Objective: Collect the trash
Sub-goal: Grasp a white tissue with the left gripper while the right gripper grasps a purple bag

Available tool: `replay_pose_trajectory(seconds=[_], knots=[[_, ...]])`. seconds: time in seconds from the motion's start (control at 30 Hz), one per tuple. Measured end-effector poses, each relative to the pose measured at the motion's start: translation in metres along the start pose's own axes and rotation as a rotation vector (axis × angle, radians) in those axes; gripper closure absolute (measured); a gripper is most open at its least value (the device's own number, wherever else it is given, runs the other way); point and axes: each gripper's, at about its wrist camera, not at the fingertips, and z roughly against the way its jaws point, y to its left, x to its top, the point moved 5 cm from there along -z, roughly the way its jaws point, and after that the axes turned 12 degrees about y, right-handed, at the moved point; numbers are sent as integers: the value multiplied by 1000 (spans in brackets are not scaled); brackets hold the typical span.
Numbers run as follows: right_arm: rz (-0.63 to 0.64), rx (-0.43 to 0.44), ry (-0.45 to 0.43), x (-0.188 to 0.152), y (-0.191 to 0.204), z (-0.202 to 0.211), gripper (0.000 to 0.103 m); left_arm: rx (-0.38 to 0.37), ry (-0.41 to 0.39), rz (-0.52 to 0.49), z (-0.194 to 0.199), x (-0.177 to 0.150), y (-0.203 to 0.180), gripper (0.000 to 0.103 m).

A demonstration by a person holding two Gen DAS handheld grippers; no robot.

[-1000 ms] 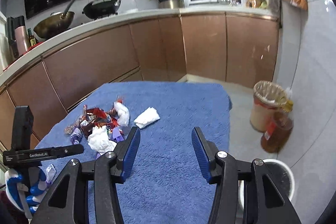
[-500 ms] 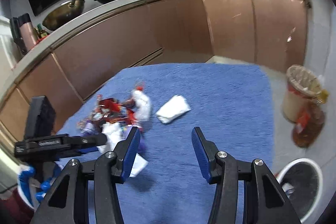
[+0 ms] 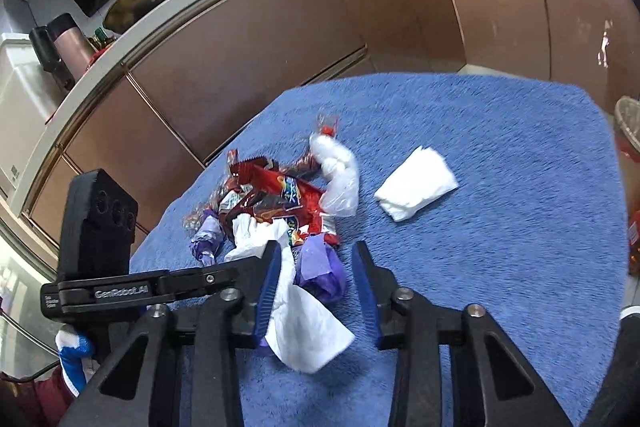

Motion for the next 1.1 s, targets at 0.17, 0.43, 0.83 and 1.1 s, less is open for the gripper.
replay_pose_trajectory(seconds=[0.17, 0.43, 0.83, 1.1], knots=[[-18, 27, 39, 1, -4, -15, 95, -5, -1, -4, 1, -3, 0, 89], [23, 4, 17, -5, 9, 0, 99, -11, -30, -36, 19, -16, -11, 90], [15, -80, -69, -31, 28, 54, 99, -21, -105, -108, 71, -45, -36, 90], [25, -143, -137, -49, 49, 95, 99, -30, -162, -165, 108, -73, -50, 90]])
